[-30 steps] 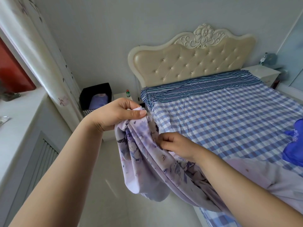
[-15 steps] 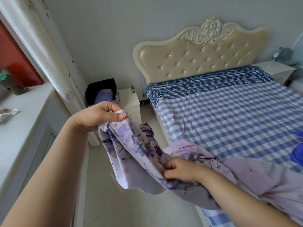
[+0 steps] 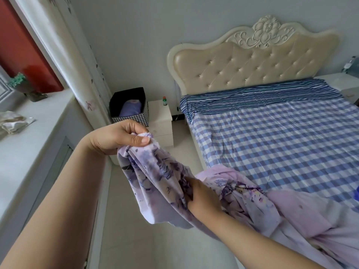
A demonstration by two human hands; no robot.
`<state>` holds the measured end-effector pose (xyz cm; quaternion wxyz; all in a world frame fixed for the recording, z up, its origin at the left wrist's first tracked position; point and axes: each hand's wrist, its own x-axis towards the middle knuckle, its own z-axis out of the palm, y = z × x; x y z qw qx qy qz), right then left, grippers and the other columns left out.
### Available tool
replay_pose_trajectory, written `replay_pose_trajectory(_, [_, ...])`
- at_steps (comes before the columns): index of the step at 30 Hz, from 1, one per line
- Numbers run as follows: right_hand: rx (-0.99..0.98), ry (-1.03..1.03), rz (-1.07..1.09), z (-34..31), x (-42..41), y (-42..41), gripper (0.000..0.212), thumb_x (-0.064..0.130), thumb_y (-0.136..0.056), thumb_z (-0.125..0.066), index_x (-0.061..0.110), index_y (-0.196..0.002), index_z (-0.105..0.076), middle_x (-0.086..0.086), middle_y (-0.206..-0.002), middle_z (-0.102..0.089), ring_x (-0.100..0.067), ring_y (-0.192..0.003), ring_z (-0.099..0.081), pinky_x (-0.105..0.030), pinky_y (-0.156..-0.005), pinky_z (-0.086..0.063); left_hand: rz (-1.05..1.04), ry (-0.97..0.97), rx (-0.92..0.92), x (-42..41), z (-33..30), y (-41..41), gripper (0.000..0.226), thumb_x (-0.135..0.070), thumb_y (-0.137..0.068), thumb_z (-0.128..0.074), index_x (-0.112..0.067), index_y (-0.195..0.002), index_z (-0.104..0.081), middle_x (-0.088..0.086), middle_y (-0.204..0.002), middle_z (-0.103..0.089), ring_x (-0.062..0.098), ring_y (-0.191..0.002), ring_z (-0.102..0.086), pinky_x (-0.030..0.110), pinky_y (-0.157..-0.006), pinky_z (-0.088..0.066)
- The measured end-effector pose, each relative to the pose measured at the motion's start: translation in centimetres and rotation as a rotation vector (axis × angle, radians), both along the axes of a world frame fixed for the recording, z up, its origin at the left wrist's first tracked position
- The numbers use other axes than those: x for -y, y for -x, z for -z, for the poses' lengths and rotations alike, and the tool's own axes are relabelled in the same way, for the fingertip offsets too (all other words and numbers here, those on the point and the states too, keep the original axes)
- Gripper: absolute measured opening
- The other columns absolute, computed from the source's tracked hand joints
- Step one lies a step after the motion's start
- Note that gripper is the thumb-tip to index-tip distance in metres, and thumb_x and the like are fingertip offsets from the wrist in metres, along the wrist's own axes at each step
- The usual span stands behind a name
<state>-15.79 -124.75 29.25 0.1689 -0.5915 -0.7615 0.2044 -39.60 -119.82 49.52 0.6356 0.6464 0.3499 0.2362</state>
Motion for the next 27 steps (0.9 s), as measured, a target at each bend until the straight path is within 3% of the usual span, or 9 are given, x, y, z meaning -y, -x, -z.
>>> replay_pose_trajectory(4, [-0.042, -0.028, 0.062, 1.3, 0.5, 0.5, 0.029, 0.039, -0.084, -0.046, 0.027, -0.108, -0.057, 0.004, -0.101, -0.065, -0.022, -0.093, -0.063, -0.03, -0.072, -0.049, 0.003, -0.002, -0.058, 0.4, -0.2, -0.2, 0.039, -0.045, -0.062, -0.085, -0.008, -0.071, -0.075, 0.01, -0.07, -0.07, 0.016, -0.062, -0.065, 0.023, -0.06, -0.053])
replay_pose_trajectory(7, [-0.009, 0.097, 0.088, 2.9, -0.4, 0.7, 0.028, 0.037, -0.092, -0.039, 0.022, -0.109, -0.056, -0.002, -0.109, -0.061, -0.025, -0.099, -0.059, -0.032, -0.077, -0.046, -0.004, 0.005, -0.064, 0.6, -0.4, -0.5, 0.041, -0.043, -0.063, -0.085, -0.005, -0.073, -0.075, 0.013, -0.071, -0.07, 0.018, -0.063, -0.066, 0.024, -0.061, -0.054])
replay_pose_trajectory(11, [-0.191, 0.225, 0.229, 3.7, -1.2, 0.1, 0.023, 0.033, -0.094, -0.038, 0.024, -0.109, -0.053, 0.004, -0.107, -0.063, -0.018, -0.097, -0.061, -0.036, -0.083, -0.049, 0.009, 0.009, -0.067, 0.7, -0.6, -0.9, 0.04, -0.043, -0.063, -0.085, -0.005, -0.072, -0.075, 0.012, -0.069, -0.069, 0.017, -0.062, -0.066, 0.024, -0.06, -0.053])
replay_pose_trajectory(14, [-0.329, 0.19, 0.377, 3.7, -1.3, -0.7, 0.02, 0.041, -0.095, -0.037, 0.027, -0.101, -0.049, 0.008, -0.096, -0.061, -0.016, -0.088, -0.06, -0.037, -0.076, -0.048, 0.017, 0.015, -0.05, 0.8, -0.8, -0.9, 0.038, -0.042, -0.063, -0.085, -0.006, -0.073, -0.075, 0.011, -0.069, -0.07, 0.016, -0.062, -0.066, 0.023, -0.06, -0.054])
replay_pose_trajectory(17, [-0.38, 0.17, 0.351, 4.0, -1.1, -1.3, 0.032, 0.056, -0.094, -0.035, 0.028, -0.098, -0.048, 0.009, -0.091, -0.062, -0.015, -0.082, -0.059, -0.035, -0.071, -0.047, 0.015, 0.013, -0.041, 0.8, -0.9, -1.0, 0.039, -0.042, -0.061, -0.086, -0.006, -0.073, -0.075, 0.011, -0.069, -0.07, 0.016, -0.062, -0.066, 0.023, -0.06, -0.054])
replay_pose_trajectory(23, [-0.468, 0.174, 0.245, 4.7, -0.8, -2.0, 0.025, 0.026, -0.101, -0.036, 0.015, -0.085, -0.051, -0.007, -0.087, -0.061, -0.024, -0.083, -0.057, -0.037, -0.074, -0.043, 0.011, -0.001, -0.04, 0.3, -0.7, -1.5, 0.04, -0.043, -0.063, -0.085, -0.005, -0.07, -0.073, 0.008, -0.066, -0.069, 0.013, -0.059, -0.064, 0.021, -0.059, -0.053])
replay_pose_trajectory(27, [-0.482, 0.265, 0.141, 3.5, 0.0, -3.3, 0.013, 0.029, -0.1, -0.038, 0.019, -0.093, -0.045, -0.006, -0.097, -0.057, -0.021, -0.09, -0.055, -0.033, -0.077, -0.042, 0.001, 0.008, -0.012, 0.2, -0.7, -1.1, 0.037, -0.042, -0.064, -0.085, -0.007, -0.065, -0.071, 0.005, -0.062, -0.067, 0.01, -0.056, -0.062, 0.019, -0.056, -0.051])
